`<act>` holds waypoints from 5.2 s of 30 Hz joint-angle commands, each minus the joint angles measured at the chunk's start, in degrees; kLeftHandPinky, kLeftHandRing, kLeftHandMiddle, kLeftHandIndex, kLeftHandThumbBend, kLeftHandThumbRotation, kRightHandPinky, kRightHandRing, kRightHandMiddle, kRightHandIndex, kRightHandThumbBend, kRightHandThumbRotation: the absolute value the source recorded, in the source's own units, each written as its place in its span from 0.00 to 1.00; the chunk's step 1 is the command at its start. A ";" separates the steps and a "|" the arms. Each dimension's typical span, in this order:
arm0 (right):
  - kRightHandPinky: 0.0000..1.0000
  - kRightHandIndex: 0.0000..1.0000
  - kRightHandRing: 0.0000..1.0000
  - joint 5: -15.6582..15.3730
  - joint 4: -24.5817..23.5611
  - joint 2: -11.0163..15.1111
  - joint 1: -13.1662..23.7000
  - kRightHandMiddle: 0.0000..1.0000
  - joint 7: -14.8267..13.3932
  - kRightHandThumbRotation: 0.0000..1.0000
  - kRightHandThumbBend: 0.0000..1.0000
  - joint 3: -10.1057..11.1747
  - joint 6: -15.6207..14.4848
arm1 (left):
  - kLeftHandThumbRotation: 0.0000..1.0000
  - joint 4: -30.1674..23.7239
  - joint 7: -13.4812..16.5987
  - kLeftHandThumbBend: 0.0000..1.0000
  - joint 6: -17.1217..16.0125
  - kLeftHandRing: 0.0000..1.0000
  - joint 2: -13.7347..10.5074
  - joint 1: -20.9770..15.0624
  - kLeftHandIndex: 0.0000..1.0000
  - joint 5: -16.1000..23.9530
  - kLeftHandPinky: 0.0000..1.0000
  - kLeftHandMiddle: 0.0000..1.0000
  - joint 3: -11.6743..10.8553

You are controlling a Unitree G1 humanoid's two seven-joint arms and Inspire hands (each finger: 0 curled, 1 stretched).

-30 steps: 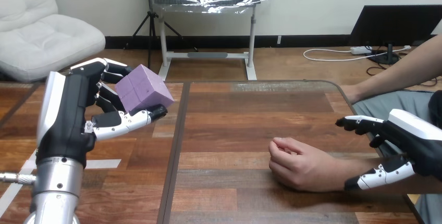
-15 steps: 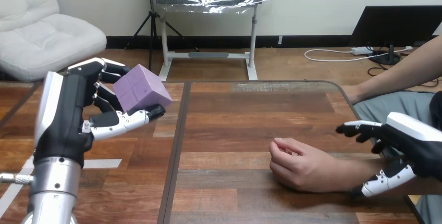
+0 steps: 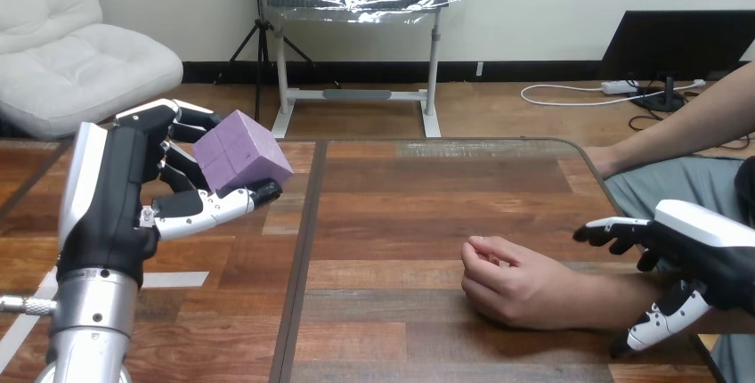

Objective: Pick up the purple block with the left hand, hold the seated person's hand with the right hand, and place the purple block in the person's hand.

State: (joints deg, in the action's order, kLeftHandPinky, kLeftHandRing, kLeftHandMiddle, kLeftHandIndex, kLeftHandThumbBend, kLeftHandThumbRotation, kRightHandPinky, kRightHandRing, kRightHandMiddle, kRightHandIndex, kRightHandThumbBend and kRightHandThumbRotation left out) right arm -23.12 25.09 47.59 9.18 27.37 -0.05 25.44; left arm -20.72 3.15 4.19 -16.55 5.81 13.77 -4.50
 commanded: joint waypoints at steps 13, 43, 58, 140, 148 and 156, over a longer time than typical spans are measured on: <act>0.69 0.85 0.83 -3.03 1.94 1.09 3.31 0.85 -0.11 0.01 1.00 -3.24 -1.90 | 0.00 -1.71 -0.18 0.56 -1.31 0.32 1.06 -2.52 0.42 -0.73 0.26 0.38 -0.87; 0.67 0.80 0.82 -10.53 6.92 0.24 5.88 0.82 -3.00 0.21 0.89 -9.91 -3.31 | 0.00 -1.37 -0.83 0.56 -2.11 0.32 1.01 -2.51 0.42 -1.36 0.25 0.37 -1.84; 0.63 0.77 0.78 -13.79 11.81 -0.40 8.39 0.78 -5.22 0.30 0.80 -13.73 -3.22 | 0.00 -1.51 -1.25 0.55 -2.55 0.32 0.95 -2.41 0.42 -1.59 0.25 0.37 -2.11; 0.30 0.59 0.40 -10.26 20.94 -3.24 13.53 0.50 -7.43 0.00 0.97 -18.95 -3.05 | 0.00 2.54 -1.99 0.56 -5.12 0.32 1.45 -4.36 0.41 -3.67 0.26 0.37 -2.19; 0.36 0.61 0.46 -8.49 20.18 -3.07 14.24 0.54 -6.55 0.01 0.95 -18.32 -3.54 | 0.00 5.32 -1.55 0.57 -5.17 0.31 3.04 -5.42 0.41 -4.61 0.25 0.37 -1.46; 0.42 0.61 0.51 -6.35 19.62 -2.90 14.61 0.57 -7.09 0.00 0.93 -17.41 -2.25 | 0.00 8.88 -1.62 0.56 -5.87 0.32 4.33 -6.65 0.42 -5.32 0.26 0.37 -0.71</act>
State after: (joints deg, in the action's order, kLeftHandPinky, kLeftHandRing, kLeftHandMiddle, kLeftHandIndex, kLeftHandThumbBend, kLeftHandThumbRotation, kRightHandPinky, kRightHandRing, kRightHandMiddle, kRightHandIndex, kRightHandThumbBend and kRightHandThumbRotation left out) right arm -30.88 43.28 47.01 25.17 20.16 -17.85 23.51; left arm -14.04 1.18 -0.05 -13.46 3.56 9.19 -6.30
